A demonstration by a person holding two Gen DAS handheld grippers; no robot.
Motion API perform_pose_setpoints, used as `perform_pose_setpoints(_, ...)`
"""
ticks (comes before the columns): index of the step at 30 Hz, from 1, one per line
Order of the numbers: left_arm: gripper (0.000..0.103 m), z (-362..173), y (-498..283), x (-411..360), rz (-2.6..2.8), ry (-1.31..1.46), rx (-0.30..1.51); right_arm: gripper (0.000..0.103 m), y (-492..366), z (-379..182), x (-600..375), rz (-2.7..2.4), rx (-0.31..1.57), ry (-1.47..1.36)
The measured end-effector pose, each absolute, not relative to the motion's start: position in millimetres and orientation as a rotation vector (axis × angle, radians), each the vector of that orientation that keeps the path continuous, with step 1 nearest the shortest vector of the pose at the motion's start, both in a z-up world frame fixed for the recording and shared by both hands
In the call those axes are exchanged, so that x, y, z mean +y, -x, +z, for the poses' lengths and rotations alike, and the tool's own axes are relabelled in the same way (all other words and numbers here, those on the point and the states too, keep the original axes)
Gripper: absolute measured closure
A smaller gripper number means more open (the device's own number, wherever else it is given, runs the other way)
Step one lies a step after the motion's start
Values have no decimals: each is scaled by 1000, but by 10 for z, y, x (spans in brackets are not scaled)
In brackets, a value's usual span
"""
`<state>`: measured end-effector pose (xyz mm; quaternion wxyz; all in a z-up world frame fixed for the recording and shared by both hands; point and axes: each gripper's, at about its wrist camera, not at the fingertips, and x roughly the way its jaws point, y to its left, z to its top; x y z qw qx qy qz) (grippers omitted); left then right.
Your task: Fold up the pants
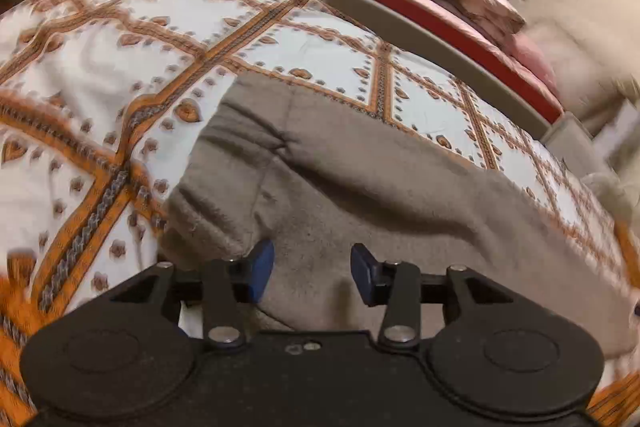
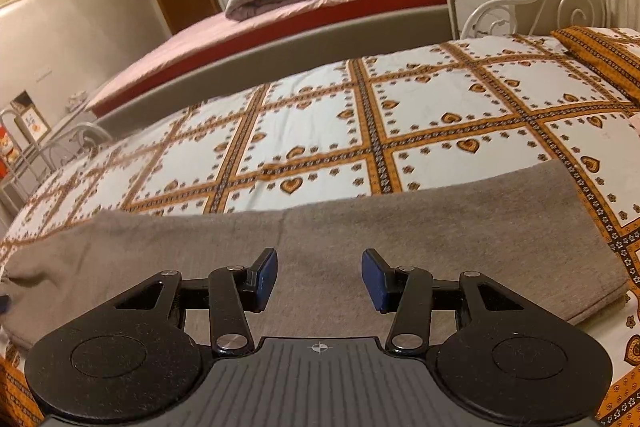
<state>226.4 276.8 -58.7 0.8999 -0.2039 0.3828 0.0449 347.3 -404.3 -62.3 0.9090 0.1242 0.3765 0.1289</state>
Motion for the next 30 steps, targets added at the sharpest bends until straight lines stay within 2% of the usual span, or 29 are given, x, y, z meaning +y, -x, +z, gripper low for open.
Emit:
perform_pose_setpoints(3, 69, -590, -2218, 2811, 95, 475, 766, 56, -3448, -610, -4131, 244, 754, -275)
perform_pose_setpoints(9, 57, -587, -2197, 2768, 44, 441, 756, 56, -3307, -681, -4699, 159, 757, -452)
perform_pose_setpoints(15, 54, -590, -2209, 2782, 37, 444, 757, 56, -3039, -854, -5574, -57, 723, -776)
perform_pose_setpoints(18, 49, -583, -2213, 2756, 34, 436, 759, 56, -2892, -992, -5902, -109, 718, -912)
perform_pose_setpoints(25, 33, -574, -2261, 2645, 22, 383, 772, 56, -2890, -1111, -6149, -112, 691, -1020)
perform_pose_setpoints(29, 29, -574, -2281, 2586, 18, 345, 782, 56, -3032, -1225, -6143, -119, 740, -1007)
perform_pose_setpoints(30, 29, -575, -2281, 2581, 17, 340, 782, 59, -3082, -1259, -6137, -128, 761, -998)
